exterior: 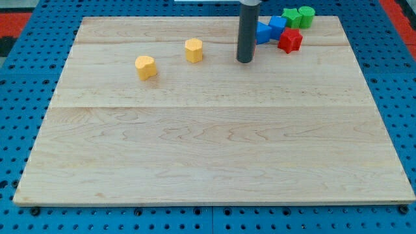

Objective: Nudge the green circle along with green star left a bit

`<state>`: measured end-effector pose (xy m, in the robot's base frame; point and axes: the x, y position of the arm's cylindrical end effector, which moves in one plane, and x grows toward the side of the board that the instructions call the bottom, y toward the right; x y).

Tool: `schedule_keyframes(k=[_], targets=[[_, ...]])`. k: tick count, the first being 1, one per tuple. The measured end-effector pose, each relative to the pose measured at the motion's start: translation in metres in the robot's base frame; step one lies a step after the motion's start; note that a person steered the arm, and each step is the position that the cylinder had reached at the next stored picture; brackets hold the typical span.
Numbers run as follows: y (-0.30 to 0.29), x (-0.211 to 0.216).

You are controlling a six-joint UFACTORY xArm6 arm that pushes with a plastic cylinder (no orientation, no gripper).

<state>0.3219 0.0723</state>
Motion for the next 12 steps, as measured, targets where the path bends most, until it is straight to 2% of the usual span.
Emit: schedule_keyframes(k=[2, 3, 4, 5, 6, 7, 9, 10, 11, 12], targets=[[-0.011, 0.005], [0.026, -0.023], [0.045, 0.011], [0.119, 0.038], [0.227, -0.002], [0.259, -0.115], [0.247, -0.131], [0.187, -0.131], [0.187, -0.130], [0.159, -0.109]])
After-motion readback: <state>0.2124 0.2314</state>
